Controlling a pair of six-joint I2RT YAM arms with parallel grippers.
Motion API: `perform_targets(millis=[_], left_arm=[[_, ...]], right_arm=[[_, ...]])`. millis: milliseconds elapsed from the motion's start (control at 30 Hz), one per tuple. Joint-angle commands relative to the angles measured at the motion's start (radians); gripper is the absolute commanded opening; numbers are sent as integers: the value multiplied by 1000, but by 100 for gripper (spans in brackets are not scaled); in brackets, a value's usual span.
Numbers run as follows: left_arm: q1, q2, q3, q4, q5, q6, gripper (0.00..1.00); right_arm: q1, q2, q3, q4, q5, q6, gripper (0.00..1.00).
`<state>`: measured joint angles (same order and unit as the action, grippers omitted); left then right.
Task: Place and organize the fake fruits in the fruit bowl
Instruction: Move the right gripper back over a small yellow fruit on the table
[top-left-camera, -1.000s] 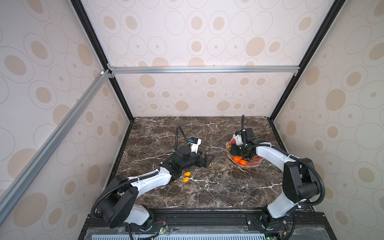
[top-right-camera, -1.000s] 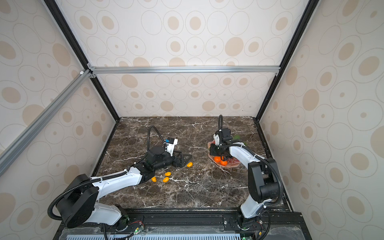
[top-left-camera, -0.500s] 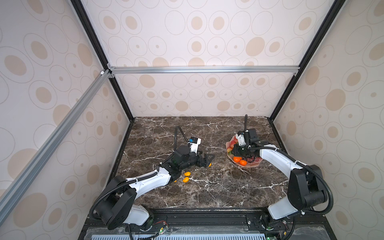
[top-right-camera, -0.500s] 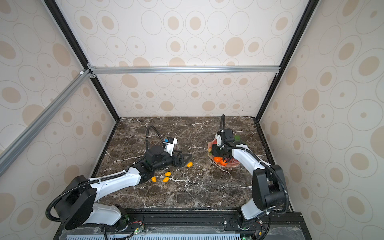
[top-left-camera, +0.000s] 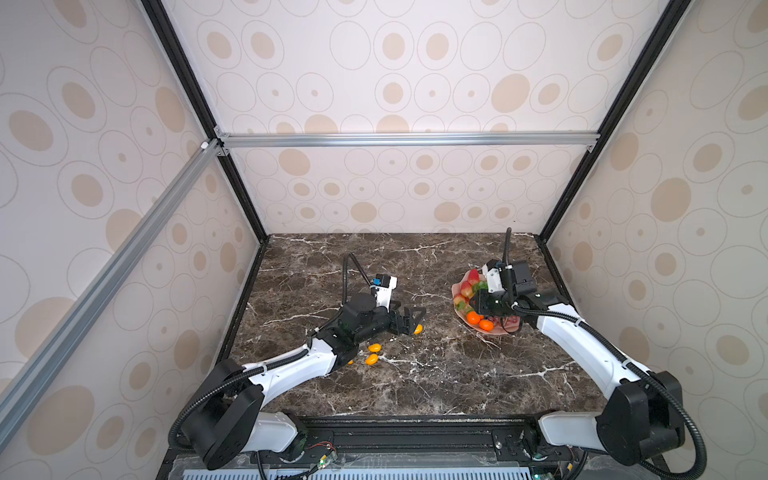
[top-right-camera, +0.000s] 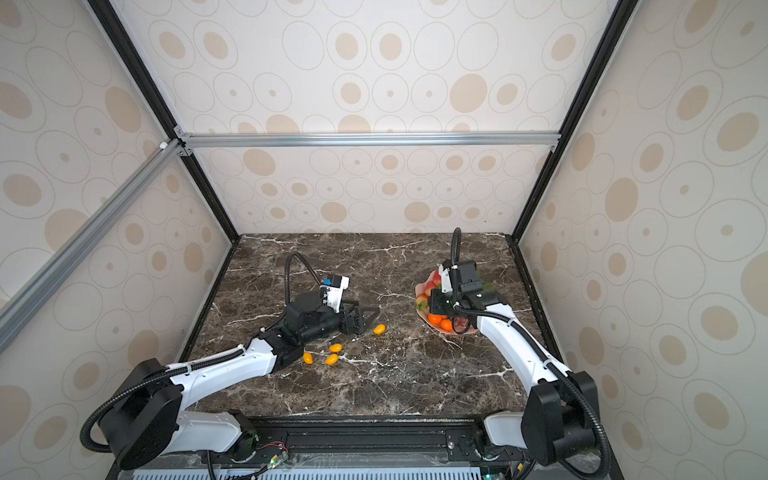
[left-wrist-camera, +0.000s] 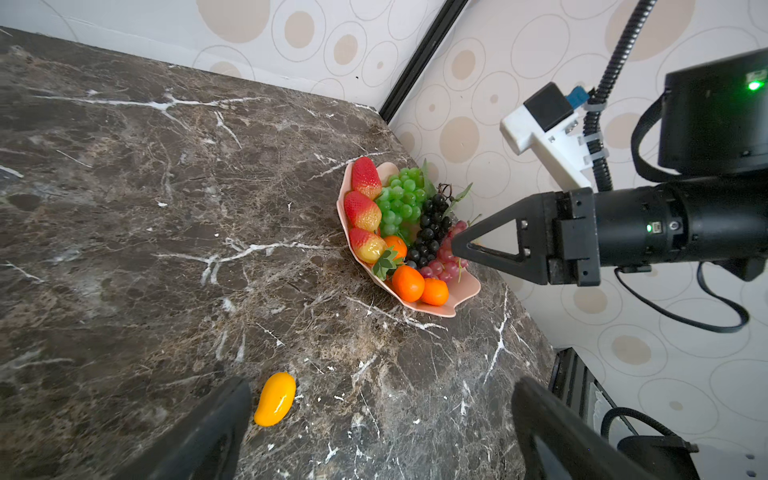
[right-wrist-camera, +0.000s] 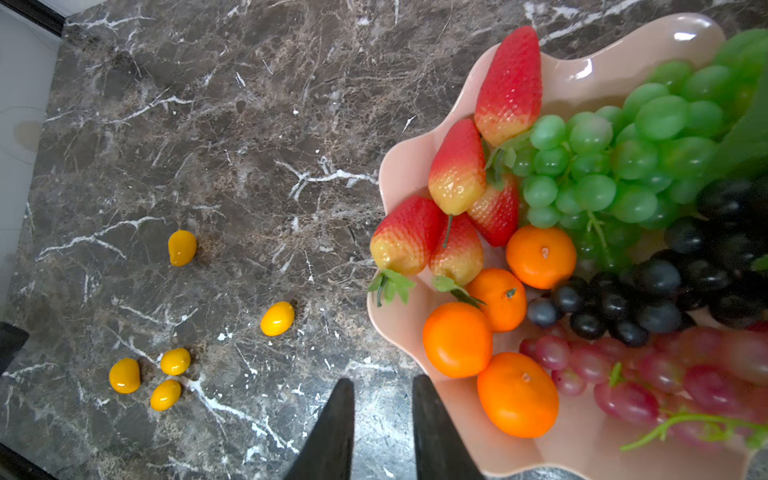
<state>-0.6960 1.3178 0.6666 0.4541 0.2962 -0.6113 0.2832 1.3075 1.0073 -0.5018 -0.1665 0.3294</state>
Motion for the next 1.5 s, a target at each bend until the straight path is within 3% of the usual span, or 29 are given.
perform_targets(millis=[0, 467, 733, 1100, 1467], left_arm=[[26, -52, -19, -7, -25, -11, 99], [219, -328, -184, -167, -21, -54, 99], [253, -384, -240, -197, 5, -60, 99], [215, -239, -193, -89, 37, 33, 99], [204, -216, -210, -38, 39, 28, 99]], right_arm=[[85, -16, -9, -16, 27, 24, 27], [419, 206, 105, 0, 194, 80, 28], [455, 366, 196, -22, 266, 159, 36], [485, 515, 290, -58, 353, 435, 43], [486, 659, 415, -165, 384, 483, 46]])
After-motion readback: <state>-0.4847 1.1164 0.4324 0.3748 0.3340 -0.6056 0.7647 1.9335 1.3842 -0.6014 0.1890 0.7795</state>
